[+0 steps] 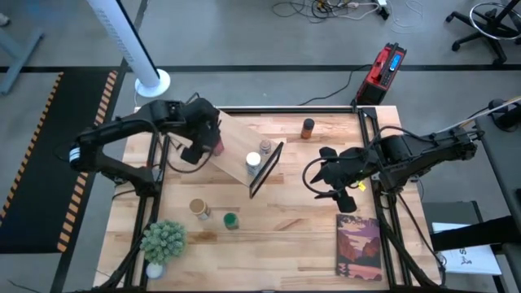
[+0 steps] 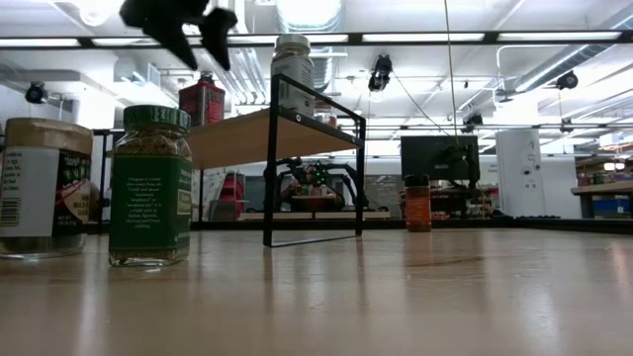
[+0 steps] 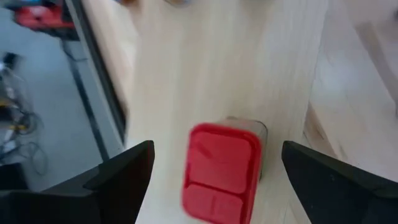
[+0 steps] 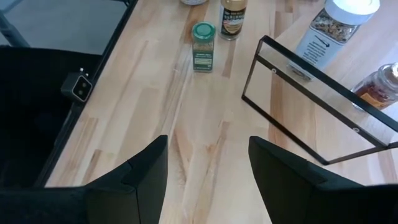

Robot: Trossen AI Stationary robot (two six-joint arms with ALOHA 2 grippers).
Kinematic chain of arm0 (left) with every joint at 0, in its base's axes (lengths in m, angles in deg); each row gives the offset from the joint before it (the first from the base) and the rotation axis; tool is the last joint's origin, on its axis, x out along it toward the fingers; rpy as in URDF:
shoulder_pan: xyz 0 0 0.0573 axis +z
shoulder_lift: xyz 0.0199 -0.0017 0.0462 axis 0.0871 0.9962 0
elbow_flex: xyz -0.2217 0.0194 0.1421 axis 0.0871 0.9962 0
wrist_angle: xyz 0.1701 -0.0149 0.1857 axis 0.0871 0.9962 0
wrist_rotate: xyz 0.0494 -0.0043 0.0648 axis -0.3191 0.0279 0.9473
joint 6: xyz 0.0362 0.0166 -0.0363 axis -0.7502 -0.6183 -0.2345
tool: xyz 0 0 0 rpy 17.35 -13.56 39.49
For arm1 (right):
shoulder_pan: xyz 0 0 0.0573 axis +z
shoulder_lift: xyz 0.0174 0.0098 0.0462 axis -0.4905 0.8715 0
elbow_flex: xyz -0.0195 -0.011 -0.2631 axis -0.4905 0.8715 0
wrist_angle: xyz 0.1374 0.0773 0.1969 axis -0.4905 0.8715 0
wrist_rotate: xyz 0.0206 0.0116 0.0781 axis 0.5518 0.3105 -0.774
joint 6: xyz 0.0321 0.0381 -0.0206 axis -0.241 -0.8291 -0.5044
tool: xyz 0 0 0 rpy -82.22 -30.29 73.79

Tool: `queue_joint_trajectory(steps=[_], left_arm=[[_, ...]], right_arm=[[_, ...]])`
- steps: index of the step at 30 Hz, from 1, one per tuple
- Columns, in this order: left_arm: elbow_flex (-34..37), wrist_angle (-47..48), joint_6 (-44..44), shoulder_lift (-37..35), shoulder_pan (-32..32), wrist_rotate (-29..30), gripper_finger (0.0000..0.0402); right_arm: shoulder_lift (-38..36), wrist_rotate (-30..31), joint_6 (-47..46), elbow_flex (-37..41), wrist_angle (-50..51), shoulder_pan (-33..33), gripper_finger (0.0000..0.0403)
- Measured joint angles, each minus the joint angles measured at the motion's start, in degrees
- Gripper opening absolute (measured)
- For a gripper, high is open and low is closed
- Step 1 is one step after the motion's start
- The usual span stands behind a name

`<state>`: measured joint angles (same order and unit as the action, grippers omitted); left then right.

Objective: Shelf spices
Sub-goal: Put the red seasoning can on the shelf, then put the black seasoning bottle on the shelf

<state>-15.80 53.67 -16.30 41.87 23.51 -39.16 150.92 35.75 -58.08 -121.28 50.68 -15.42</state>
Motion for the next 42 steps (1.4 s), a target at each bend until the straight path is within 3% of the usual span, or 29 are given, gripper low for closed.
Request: queue_joint_trajectory(steps=[5, 10, 14, 22, 27, 33, 37, 42], left_arm=[[-6.69, 1.07, 4.03, -0.10, -0.99, 1.27, 0.0340], [-11.29, 0.83, 12.23, -0.11, -1.88, 0.73, 0.0340], [-12.43, -0.49, 18.00, -0.36, -1.96, -6.12, 0.0339], [-10.56, -11.50, 28.71, -4.04, -2.99, -23.56, 0.0316], [-4.04, -20.06, 31.23, -9.57, -6.24, -27.38, 0.0301], [9.16, -32.12, 37.88, -17.36, -11.62, -27.37, 0.0288], [21.34, -50.59, 39.63, -21.86, -15.28, -27.33, 0.0281], [37.25, -86.44, 37.93, -23.26, -16.32, -26.62, 0.0271]], right_arm=[[0.00, 2.36, 0.19, 0.00, 0.07, 0.03, 0.0199], [0.00, 17.42, 0.39, 0.00, 3.30, -0.01, 0.0199], [-0.04, 29.35, 0.28, 0.43, 5.14, -1.88, 0.0199], [-0.03, 30.87, -1.24, 6.30, 4.57, -12.76, 0.0199], [-2.71, 37.80, -3.42, 11.70, 1.03, -18.14, 0.0199], [-8.43, 37.93, -1.34, 19.36, -8.32, -20.65, 0.0199], [-11.46, 37.89, -0.77, 21.89, -10.37, -21.20, 0.0199], [-13.83, 37.49, 0.28, 22.45, -10.73, -21.57, 0.0199]])
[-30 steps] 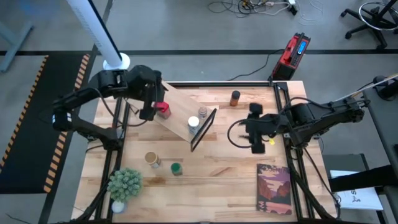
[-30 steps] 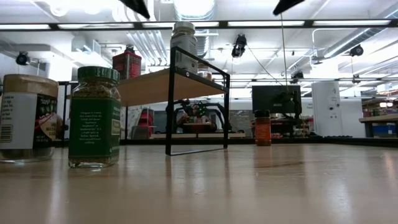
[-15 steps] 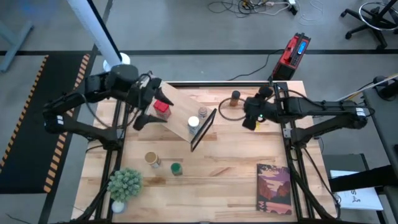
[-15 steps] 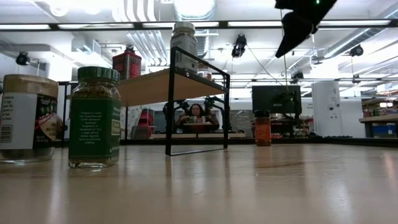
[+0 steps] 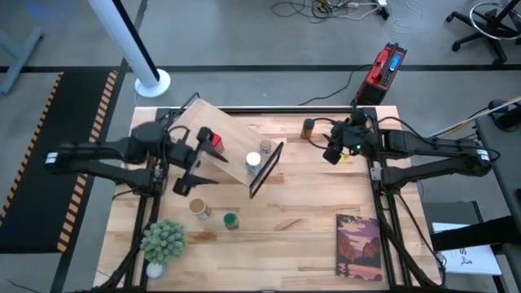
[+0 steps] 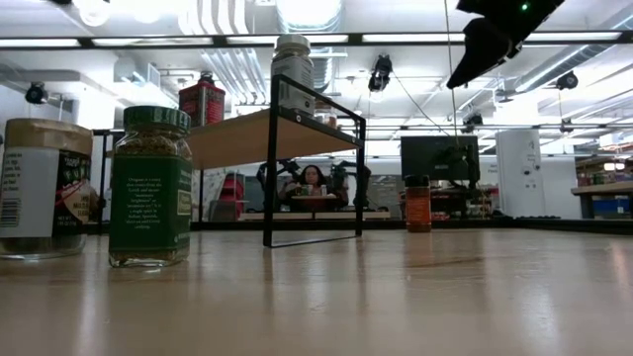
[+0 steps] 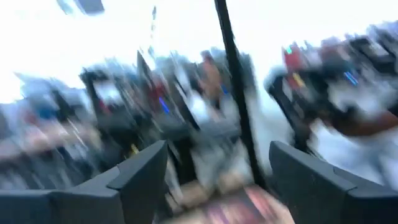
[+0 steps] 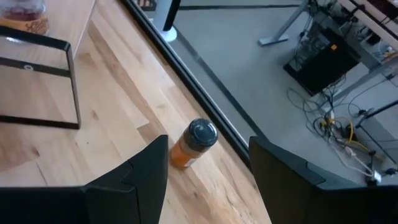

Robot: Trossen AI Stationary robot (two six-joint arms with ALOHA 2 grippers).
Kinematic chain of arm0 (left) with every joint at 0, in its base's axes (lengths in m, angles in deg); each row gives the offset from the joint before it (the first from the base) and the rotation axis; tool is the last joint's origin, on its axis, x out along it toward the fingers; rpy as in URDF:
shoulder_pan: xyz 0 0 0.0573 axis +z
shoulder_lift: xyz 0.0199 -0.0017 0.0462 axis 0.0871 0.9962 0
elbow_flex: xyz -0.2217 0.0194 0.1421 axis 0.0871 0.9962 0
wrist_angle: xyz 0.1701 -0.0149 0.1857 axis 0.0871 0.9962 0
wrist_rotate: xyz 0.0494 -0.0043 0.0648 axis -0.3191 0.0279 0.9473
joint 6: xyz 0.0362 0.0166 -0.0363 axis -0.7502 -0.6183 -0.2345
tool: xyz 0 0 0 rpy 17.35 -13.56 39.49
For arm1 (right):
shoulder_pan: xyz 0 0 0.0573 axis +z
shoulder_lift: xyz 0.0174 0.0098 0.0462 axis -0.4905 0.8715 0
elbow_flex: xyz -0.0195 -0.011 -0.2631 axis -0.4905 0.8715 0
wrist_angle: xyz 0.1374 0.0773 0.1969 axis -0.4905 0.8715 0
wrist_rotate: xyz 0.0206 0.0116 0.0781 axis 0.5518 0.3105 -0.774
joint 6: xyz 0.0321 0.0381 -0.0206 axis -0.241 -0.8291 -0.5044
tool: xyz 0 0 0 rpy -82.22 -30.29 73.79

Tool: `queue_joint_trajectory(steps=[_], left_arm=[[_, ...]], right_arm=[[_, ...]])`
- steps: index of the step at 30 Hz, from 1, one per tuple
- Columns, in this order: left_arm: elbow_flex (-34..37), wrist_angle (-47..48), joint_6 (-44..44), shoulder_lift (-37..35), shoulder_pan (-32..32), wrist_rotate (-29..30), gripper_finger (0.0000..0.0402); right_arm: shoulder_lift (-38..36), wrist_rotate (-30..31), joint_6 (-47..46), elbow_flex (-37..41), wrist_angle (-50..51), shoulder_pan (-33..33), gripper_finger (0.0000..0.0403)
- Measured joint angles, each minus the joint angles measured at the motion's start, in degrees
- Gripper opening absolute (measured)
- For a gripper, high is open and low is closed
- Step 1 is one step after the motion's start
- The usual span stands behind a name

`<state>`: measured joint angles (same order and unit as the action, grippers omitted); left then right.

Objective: Shelf spices
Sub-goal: Put the black seasoning bottle on the shelf

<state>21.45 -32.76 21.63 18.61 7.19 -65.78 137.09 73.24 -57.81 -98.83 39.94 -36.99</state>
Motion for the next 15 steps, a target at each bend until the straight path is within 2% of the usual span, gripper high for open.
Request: queue_joint_trajectory(steps=[3, 7, 9, 10, 12, 15], left_arm=[[7.27, -20.18, 1.38, 1.30, 0.06, 6.25, 0.0265], [12.96, -31.77, 3.16, 1.84, 0.11, 21.12, 0.0255], [13.47, -31.49, 4.10, 1.26, 0.19, 26.97, 0.0248], [13.49, -29.89, 4.62, 0.57, 0.19, 27.73, 0.0245], [11.96, -24.88, 4.81, -0.57, 0.13, 26.97, 0.0238], [7.18, -12.39, 5.40, -1.68, 0.09, 26.28, 0.0226]], right_arm=[[-0.82, -0.52, 0.45, 0.09, 0.01, -0.70, 0.0199], [-1.49, -3.10, 0.76, 1.80, -3.68, -1.88, 0.0199], [-1.47, -5.17, 3.41, 3.46, -8.92, -2.98, 0.0199], [-1.49, -6.26, 4.00, 4.18, -10.47, -3.74, 0.0199], [-1.58, -8.19, 4.47, 5.63, -13.18, -5.56, 0.0199], [-1.27, -11.25, 3.73, 7.83, -14.80, -8.89, 0.0199]])
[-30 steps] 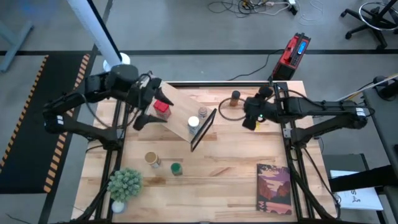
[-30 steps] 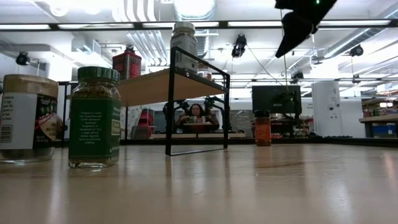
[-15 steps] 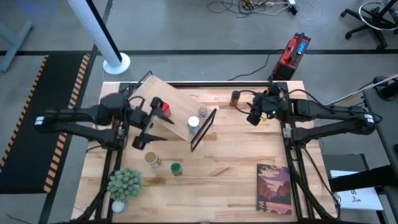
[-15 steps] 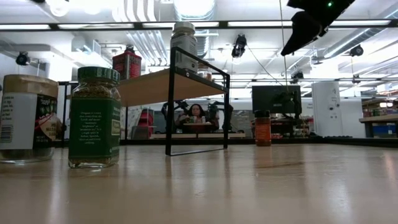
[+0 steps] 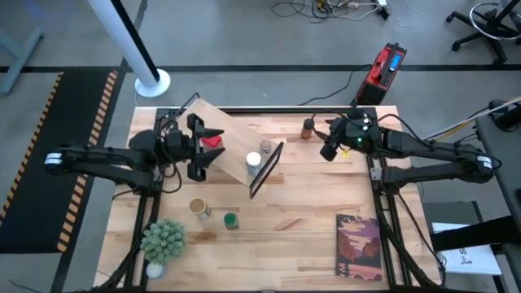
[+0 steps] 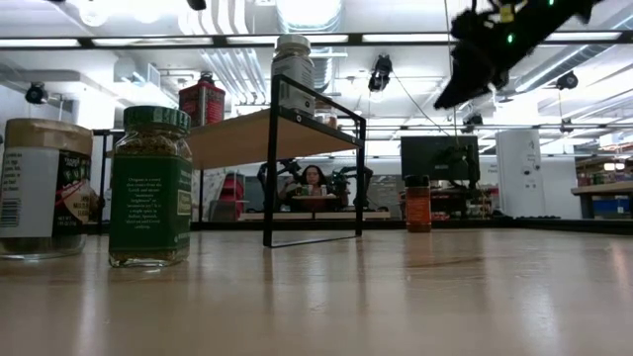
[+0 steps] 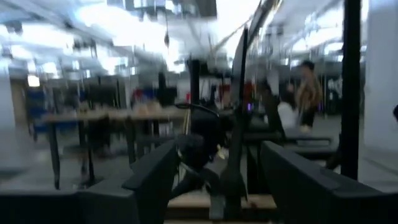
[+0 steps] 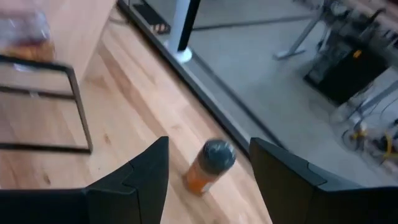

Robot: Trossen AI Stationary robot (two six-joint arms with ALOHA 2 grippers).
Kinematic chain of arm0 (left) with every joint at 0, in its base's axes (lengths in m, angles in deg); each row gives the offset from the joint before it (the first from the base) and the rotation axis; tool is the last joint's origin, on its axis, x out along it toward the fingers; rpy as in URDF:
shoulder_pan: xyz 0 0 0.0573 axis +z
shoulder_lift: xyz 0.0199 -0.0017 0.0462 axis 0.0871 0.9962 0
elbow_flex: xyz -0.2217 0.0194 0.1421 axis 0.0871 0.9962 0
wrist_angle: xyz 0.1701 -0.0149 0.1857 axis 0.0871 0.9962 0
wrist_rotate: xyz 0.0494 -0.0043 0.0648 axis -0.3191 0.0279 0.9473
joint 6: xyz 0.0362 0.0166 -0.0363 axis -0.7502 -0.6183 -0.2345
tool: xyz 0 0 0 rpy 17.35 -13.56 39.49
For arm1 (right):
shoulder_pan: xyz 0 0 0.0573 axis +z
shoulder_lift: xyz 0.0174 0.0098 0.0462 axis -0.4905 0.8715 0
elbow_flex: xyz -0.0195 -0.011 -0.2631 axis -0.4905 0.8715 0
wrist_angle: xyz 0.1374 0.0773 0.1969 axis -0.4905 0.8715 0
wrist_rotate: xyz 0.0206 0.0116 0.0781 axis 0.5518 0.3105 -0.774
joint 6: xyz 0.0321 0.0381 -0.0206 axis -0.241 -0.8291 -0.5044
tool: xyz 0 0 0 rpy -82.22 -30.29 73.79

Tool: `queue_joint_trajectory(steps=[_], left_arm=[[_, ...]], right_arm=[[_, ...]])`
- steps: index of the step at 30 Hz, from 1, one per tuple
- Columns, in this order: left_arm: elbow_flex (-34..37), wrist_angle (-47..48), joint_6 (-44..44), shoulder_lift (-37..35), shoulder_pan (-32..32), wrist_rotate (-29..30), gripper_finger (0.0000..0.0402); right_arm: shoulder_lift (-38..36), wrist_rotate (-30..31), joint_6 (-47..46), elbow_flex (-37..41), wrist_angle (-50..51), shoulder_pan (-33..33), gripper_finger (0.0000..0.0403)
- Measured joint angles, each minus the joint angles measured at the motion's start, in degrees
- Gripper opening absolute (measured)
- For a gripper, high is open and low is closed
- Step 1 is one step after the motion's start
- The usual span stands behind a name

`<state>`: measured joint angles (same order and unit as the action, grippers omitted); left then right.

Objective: Shelf spices
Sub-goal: Put the black seasoning bottle on the shelf

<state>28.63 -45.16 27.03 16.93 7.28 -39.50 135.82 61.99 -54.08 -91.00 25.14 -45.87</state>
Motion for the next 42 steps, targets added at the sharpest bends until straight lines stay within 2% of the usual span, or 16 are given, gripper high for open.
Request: queue_joint_trajectory(steps=[3, 6, 9, 14, 18, 28, 34, 42], left_arm=[[-4.85, 10.43, 1.06, 0.10, 0.00, -0.03, 0.0214], [-7.68, 14.68, 1.33, 0.98, -0.02, -2.06, 0.0206], [-8.25, 14.95, 1.26, 1.91, -0.02, -2.98, 0.0203], [-7.58, 13.94, 1.02, 2.58, 0.04, -2.69, 0.0203], [-7.29, 13.74, 0.88, 2.82, 0.04, -2.55, 0.0205], [-6.70, 15.43, -0.30, 3.79, 0.07, -2.45, 0.0214], [-6.67, 15.54, -0.65, 4.46, 0.07, -1.09, 0.0221], [-6.66, 17.98, -0.08, 4.44, 0.07, -1.05, 0.0219]], right_arm=[[0.19, -3.82, -0.81, 3.06, -2.48, -3.63, 0.0199], [0.70, -5.93, 0.04, 6.91, -7.52, -6.49, 0.0199], [1.31, -6.58, 1.80, 10.42, -13.32, -8.92, 0.0199], [2.25, -14.82, 4.60, 15.16, -22.67, -13.00, 0.0199], [3.66, -17.45, 6.72, 17.32, -28.54, -15.51, 0.0199], [12.10, -19.46, 7.40, 19.16, -37.42, -19.84, 0.0203], [18.22, -19.48, 6.76, 19.16, -42.41, -20.97, 0.0225], [20.79, -19.46, 7.23, 18.45, -45.58, -20.95, 0.0262]])
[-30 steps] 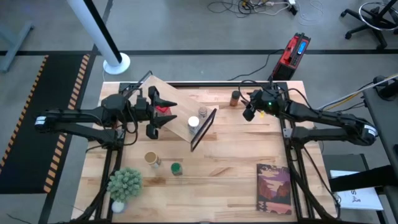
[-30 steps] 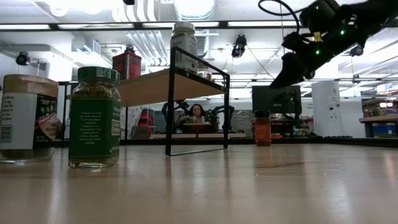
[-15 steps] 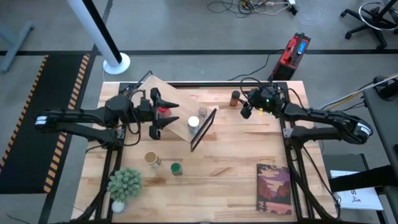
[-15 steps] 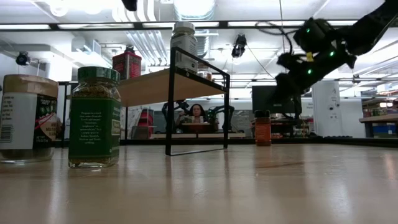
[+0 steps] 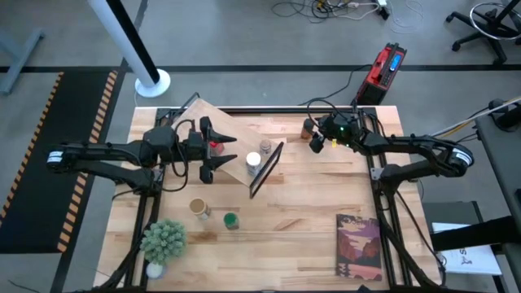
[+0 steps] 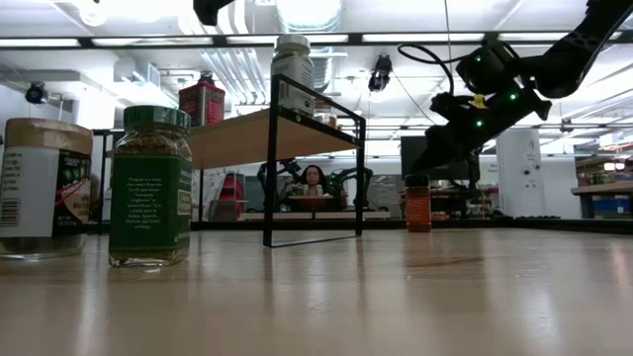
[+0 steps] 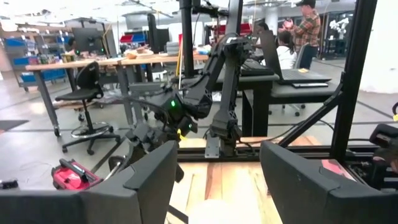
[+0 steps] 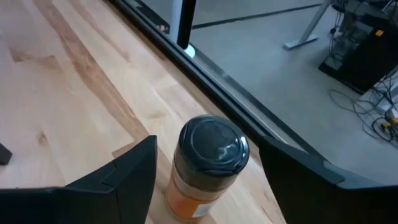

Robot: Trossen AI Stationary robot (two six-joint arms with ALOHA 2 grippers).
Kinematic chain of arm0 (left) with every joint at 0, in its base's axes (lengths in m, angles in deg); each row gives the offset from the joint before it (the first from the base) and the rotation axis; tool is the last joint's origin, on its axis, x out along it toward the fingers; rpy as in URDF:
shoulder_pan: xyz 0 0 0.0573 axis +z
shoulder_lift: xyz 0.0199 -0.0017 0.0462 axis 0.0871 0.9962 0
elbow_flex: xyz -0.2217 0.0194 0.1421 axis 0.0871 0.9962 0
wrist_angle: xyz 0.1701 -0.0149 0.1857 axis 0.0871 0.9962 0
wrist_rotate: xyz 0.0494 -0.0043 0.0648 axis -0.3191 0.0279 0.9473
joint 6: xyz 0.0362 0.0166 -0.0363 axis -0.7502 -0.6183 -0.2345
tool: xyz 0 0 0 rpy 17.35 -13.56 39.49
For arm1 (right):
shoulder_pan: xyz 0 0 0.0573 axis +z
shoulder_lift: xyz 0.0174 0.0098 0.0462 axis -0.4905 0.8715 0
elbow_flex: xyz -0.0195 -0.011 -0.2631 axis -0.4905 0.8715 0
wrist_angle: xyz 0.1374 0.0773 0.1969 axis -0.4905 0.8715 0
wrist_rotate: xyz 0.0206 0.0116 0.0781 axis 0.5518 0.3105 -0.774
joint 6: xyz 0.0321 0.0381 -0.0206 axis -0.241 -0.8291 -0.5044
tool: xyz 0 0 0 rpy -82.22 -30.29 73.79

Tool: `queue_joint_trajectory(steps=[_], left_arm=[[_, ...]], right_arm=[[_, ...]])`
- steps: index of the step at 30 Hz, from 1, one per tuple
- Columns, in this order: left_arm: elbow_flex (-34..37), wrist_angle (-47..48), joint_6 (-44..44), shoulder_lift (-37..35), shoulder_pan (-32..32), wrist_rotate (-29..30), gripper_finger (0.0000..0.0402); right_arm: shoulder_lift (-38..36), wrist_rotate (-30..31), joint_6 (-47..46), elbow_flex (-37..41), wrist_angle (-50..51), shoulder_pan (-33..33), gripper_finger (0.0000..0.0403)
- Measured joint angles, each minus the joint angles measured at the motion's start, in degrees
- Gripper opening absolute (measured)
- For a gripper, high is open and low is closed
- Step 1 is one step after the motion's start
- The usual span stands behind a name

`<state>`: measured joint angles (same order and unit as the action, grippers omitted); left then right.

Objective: Shelf spices
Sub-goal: Put the black seasoning bottle on the shelf

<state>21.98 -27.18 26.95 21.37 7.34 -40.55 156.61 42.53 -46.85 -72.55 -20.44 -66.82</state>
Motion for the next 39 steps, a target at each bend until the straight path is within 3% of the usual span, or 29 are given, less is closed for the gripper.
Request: queue_joint_trajectory(steps=[8, 25, 32, 39], left_arm=[[0.00, 1.07, 2.90, 0.09, 0.00, 0.04, 0.0219], [0.00, 3.83, 5.00, -0.08, 0.00, 0.02, 0.0213], [0.01, 3.83, 4.31, -0.78, 0.00, 0.02, 0.0206], [0.01, 3.79, 3.62, -0.96, 0.00, 0.04, 0.0204]], right_arm=[[2.33, -2.15, -0.95, -1.74, -1.38, -0.80, 0.0288], [16.83, -4.36, -1.97, -8.08, -2.52, -1.97, 0.0291], [18.79, -4.33, -1.66, -8.60, -1.89, -1.97, 0.0269], [18.13, -4.33, -1.57, -8.60, 0.26, -1.97, 0.0216]])
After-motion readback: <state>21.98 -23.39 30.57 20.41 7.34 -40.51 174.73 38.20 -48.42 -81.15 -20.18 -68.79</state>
